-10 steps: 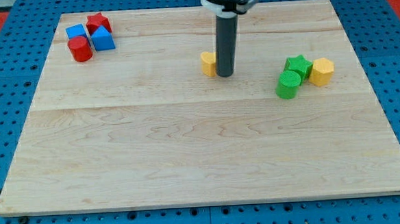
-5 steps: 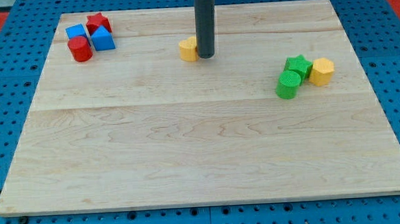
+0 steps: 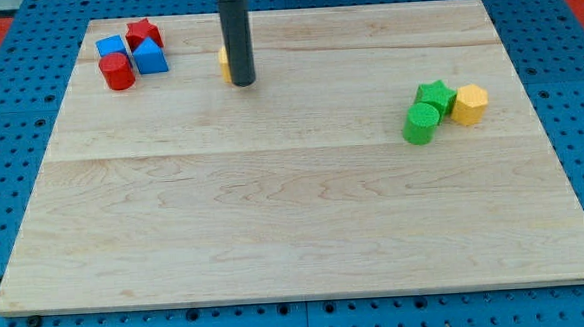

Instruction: Place the yellow heart towards the bottom right side of the blue triangle

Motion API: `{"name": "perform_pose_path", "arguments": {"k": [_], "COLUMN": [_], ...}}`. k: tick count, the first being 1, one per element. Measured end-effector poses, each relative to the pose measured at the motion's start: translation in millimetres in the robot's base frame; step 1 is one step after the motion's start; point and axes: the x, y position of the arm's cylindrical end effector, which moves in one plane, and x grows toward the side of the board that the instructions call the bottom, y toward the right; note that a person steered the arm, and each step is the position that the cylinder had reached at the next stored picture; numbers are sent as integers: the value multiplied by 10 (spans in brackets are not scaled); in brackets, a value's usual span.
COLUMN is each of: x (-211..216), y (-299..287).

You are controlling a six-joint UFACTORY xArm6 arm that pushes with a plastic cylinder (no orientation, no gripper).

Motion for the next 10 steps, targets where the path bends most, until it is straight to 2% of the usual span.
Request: {"name": "perform_pose_path", "arguments": {"k": [4, 6, 7, 8, 10], "x": [116, -5, -363, -401, -740], "y": [-537, 369, 183, -310, -516]}}
